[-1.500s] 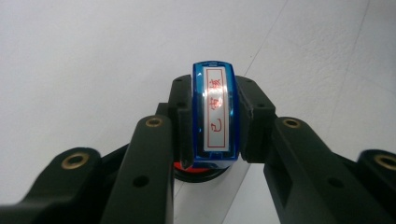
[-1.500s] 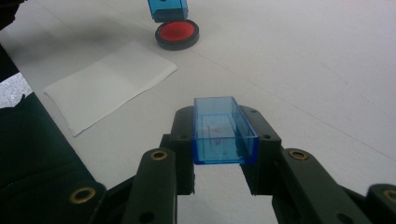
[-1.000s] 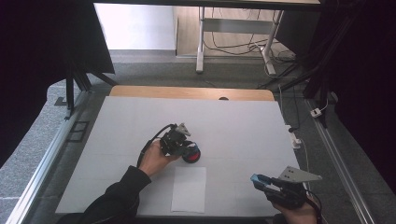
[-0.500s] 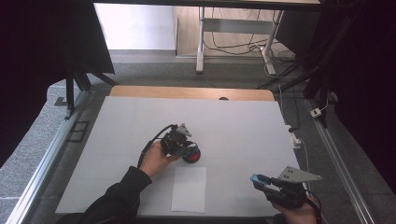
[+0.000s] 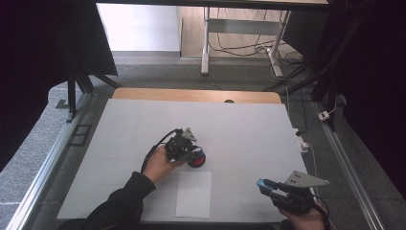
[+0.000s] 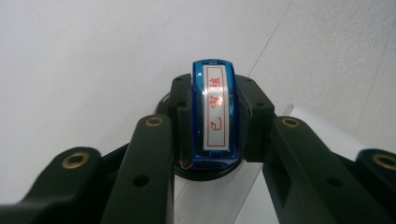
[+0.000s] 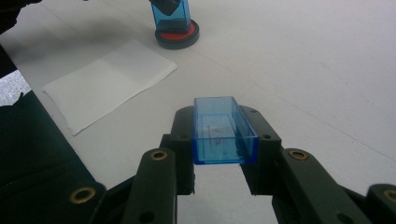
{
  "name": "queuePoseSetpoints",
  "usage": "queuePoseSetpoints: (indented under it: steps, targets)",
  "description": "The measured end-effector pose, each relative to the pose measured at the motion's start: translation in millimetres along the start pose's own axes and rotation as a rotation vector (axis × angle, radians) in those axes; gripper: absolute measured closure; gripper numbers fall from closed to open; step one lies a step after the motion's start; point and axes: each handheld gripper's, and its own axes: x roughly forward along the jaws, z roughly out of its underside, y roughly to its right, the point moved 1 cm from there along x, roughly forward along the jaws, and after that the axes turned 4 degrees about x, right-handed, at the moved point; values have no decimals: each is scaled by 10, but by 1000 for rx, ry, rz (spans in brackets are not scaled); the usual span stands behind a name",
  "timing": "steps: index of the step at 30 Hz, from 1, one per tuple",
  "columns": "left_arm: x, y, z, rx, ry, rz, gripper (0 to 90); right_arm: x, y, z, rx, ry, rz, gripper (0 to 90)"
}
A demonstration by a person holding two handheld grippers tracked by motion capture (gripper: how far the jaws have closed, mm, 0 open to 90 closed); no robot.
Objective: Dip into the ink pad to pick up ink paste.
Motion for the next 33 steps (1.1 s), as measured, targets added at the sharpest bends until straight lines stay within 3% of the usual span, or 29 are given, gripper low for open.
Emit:
queuePoseSetpoints:
  steps: [11, 15, 20, 33]
  targets:
    - [-27, -16, -35, -4, -17, 5, 703, -14, 10, 0, 4, 8, 3, 688]
    - [-83, -16, -54, 0, 7, -3, 703, -16, 11, 0, 5, 8, 3, 688]
    - [-158, -27, -77, -26, 49, 8, 703, -13, 10, -1, 4, 8, 4, 688]
    - [-70, 15, -74, -14, 23, 15, 703, -8, 10, 1, 3, 5, 4, 688]
